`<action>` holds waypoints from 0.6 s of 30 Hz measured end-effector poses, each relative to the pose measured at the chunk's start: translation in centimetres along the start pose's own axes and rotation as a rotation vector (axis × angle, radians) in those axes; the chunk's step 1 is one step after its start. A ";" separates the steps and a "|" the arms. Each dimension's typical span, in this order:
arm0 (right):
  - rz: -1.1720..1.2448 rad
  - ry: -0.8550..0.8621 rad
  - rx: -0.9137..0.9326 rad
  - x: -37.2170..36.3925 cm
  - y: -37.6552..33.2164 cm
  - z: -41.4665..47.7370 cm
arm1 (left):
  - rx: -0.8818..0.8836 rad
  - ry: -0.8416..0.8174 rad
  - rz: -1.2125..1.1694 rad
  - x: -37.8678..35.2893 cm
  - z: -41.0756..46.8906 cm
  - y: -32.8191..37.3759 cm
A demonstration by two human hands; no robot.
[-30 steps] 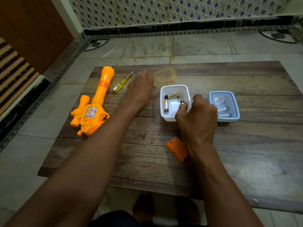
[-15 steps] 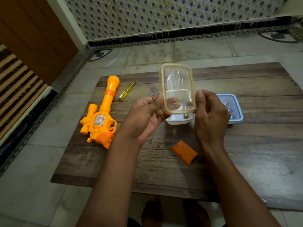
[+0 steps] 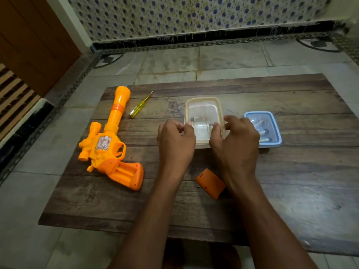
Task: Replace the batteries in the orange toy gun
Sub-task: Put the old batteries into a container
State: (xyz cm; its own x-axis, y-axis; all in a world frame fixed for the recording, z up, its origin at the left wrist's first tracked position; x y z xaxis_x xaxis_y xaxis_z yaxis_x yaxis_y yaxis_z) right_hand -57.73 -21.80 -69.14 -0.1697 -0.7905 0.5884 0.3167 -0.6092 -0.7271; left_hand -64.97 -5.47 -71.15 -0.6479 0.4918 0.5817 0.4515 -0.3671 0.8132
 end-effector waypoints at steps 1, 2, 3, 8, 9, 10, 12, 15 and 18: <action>-0.007 -0.017 -0.010 -0.1 0.1 0.0 | -0.011 0.021 -0.014 0.1 -0.1 0.1; -0.007 -0.038 -0.012 -0.3 0.2 0.0 | -0.015 0.033 -0.019 0.2 -0.2 0.2; -0.005 -0.056 -0.007 -0.6 0.3 0.0 | -0.014 0.043 -0.031 0.3 -0.3 0.2; 0.021 -0.090 0.034 -1.4 0.6 0.2 | -0.082 -0.064 -0.056 -0.5 -0.1 0.8; 0.021 -0.099 0.045 -1.6 0.5 0.3 | -0.133 -0.098 -0.024 -1.0 0.3 1.0; 0.029 -0.111 0.048 -1.7 0.5 0.3 | -0.183 -0.140 0.025 -1.6 0.4 1.2; 0.042 -0.143 0.050 -2.1 0.5 0.3 | -0.246 -0.218 0.111 -2.6 0.6 1.5; 0.094 -0.183 0.055 -2.5 0.5 0.3 | -0.279 -0.286 0.154 -3.4 0.9 1.4; 0.161 -0.213 0.028 -2.7 0.4 0.1 | -0.320 -0.313 0.186 -3.9 0.9 1.0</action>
State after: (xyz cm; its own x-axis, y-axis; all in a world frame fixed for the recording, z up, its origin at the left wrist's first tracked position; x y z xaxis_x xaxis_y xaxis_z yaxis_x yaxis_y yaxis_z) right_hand -57.06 -19.88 -71.03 0.0839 -0.8443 0.5292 0.3502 -0.4722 -0.8089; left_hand -61.48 -7.01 -72.61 -0.3362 0.5906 0.7335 0.2989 -0.6717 0.6778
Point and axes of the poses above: each hand's wrist, its own z-axis towards the middle knuckle, its own x-axis out of the back of the hand, y = z × x, the point moved 8 cm from there along z, towards the middle knuckle, and after that the axes turned 3 degrees about z, right-handed, at the moved point
